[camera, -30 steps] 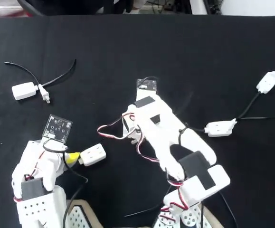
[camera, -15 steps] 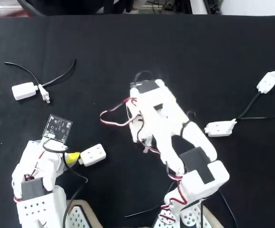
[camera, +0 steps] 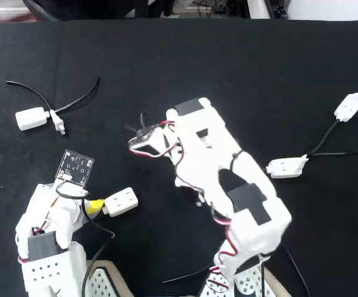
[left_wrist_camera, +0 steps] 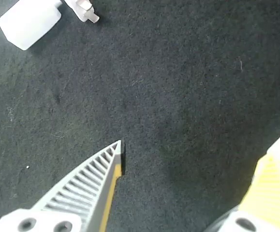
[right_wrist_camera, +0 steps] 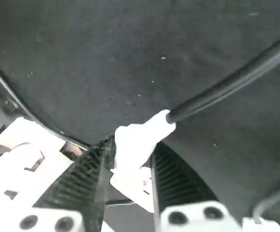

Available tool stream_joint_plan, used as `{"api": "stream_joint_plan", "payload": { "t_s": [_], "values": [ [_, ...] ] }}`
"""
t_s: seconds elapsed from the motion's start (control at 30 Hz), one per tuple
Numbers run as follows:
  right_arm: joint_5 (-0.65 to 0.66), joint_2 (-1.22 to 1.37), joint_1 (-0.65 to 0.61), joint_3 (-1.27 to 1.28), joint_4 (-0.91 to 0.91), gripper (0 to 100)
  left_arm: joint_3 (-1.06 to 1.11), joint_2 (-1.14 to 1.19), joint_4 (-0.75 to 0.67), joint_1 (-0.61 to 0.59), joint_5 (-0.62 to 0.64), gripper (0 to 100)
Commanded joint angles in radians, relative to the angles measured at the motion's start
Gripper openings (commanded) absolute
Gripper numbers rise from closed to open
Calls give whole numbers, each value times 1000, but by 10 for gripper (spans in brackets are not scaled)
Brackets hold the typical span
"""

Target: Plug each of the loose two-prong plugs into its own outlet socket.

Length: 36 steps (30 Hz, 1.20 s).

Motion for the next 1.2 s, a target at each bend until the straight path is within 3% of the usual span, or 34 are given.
{"api": "stream_joint_plan", "payload": {
  "t_s": [0.0, 0.27, 0.7, 0.87, 1.17],
  "values": [
    [17, 74, 2, -56, -6, 40, -2, 0, 5, 8, -9, 410],
    [-75, 154, 129, -249, -34, 39, -2, 0, 5, 7, -9, 410],
    [-114, 427, 114, -509, 91, 74, -2, 0, 5, 7, -9, 410],
    [-265, 475, 74, -545, 94, 202, -2, 0, 5, 7, -9, 410],
    [-417, 487, 72, -545, 95, 204, -2, 0, 5, 7, -8, 410]
  ]
}}
